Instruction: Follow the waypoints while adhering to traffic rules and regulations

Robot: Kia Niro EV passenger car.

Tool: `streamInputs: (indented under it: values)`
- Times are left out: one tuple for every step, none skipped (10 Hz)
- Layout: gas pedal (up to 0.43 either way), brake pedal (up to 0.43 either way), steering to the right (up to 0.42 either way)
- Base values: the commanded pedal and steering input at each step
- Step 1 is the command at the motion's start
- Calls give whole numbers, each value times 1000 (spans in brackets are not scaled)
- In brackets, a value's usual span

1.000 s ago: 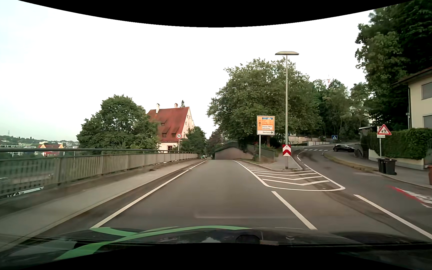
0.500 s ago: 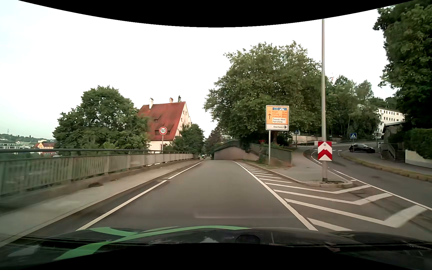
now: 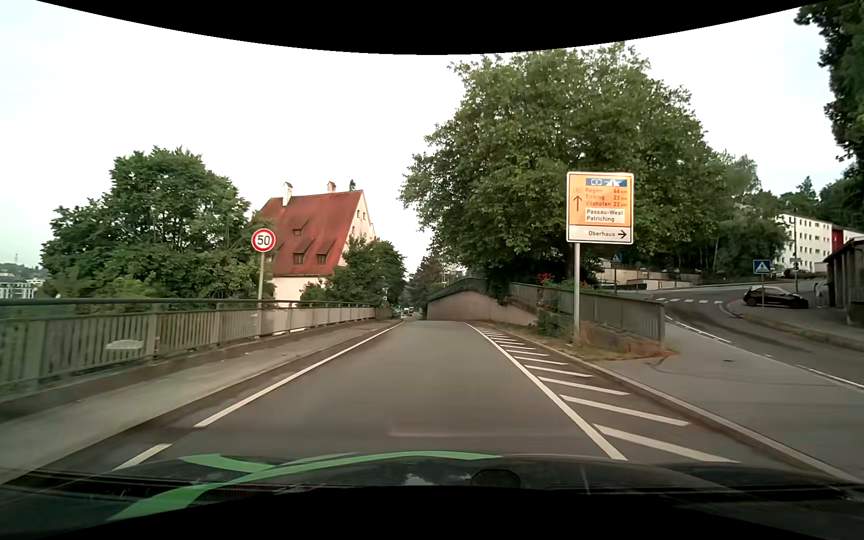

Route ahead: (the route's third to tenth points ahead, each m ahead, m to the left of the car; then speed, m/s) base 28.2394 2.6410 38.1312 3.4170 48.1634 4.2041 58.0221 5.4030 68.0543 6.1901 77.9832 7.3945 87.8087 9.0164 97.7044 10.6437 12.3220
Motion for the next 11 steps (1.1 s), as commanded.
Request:
streamInputs:
  values:
    - [189,0,-3]
    - [189,0,-3]
    - [189,0,-4]
    - [189,0,-5]
    - [189,0,-5]
    - [177,0,-6]
    - [177,0,-8]
    - [177,0,-7]
    - [177,0,-6]
    - [169,0,-6]
    - [169,0,-6]
